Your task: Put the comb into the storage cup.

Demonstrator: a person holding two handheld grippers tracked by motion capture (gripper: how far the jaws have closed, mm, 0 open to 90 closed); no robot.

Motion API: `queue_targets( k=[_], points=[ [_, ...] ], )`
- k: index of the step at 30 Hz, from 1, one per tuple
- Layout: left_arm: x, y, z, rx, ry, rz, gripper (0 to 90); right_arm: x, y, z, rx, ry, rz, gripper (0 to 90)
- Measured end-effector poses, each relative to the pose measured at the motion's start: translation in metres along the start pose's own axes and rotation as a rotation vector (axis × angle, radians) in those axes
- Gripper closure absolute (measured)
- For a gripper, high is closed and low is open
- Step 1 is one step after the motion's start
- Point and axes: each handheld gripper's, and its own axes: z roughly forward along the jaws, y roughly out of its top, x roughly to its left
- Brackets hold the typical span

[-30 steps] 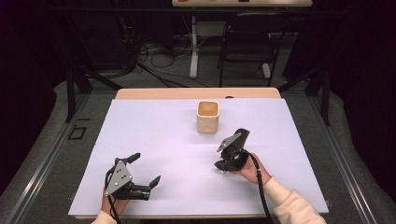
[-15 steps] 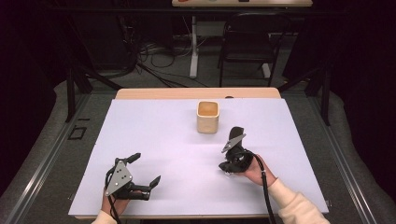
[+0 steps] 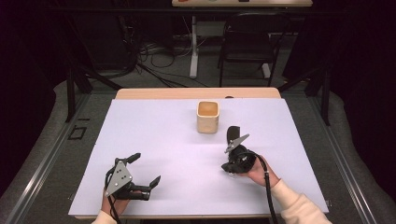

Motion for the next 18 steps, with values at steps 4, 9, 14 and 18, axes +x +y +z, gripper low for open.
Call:
queue_targets(
  k=[4,9,14,18],
  points=[
    [0.0001,0.0000,0.0000,0.001,0.000,0.000,0.0,-0.0013,-0.0017,-0.0015,0.002,-0.002,0.000,90.0],
    [0.0000,-0.0001,0.0001,0.001,0.001,-0.001,0.0,-0.0038,-0.0043,-0.0039,0.001,0.001,0.009,90.0],
    [0.0001,-0.0001,0.0002,0.001,0.001,-0.001,0.0,-0.0064,-0.0074,-0.0074,0.008,-0.007,0.022,90.0],
    [0.0001,-0.0002,0.0003,0.001,0.001,-0.001,0.0,-0.0080,-0.0094,-0.0090,0.014,-0.010,0.023,90.0]
  ],
)
